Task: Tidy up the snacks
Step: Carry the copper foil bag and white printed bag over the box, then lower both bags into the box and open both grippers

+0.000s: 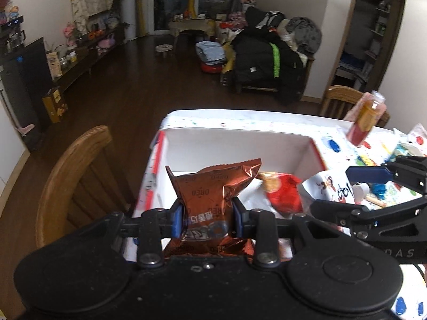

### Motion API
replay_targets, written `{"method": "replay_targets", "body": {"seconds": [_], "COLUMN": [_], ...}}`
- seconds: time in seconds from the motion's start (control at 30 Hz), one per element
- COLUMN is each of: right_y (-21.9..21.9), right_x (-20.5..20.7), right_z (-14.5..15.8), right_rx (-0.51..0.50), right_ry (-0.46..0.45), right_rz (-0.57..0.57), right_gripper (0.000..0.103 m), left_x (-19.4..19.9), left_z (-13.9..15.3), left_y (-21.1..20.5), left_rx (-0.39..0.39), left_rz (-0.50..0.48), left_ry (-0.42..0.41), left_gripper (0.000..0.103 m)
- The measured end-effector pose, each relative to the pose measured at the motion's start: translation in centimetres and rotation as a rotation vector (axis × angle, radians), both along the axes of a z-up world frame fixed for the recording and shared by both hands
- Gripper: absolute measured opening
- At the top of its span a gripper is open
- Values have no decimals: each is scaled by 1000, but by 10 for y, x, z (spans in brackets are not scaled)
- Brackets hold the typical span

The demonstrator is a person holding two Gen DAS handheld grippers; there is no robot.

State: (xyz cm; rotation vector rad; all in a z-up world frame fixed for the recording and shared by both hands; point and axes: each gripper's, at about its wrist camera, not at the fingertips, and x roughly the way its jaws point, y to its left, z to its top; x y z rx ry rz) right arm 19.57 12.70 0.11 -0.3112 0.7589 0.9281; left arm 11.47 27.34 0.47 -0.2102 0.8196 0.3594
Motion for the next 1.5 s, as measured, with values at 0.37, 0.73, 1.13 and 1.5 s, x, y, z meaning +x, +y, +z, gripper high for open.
{"method": "replay_targets", "body": {"seconds": [0.37, 0.73, 1.13, 1.5], "right_y": [39, 51, 60, 62], "right_x": [13, 17, 11, 8], "right_z": [-37, -62, -80, -82], "right_rx": [-76, -145, -178, -199], "right_ry": [36, 43, 57, 61], "right_rz": [-26, -32, -26, -11], "right_gripper": [70, 70, 71, 74], "left_x": [39, 70, 71, 75], "left_z": [-25, -61, -83, -89], "left_y": [28, 31, 28, 26], "left_rx": [50, 40, 11, -7], "left_rz": [-5, -46, -76, -82], "left_ry": [44, 144, 218, 253], "left_gripper": [33, 33, 33, 37]}}
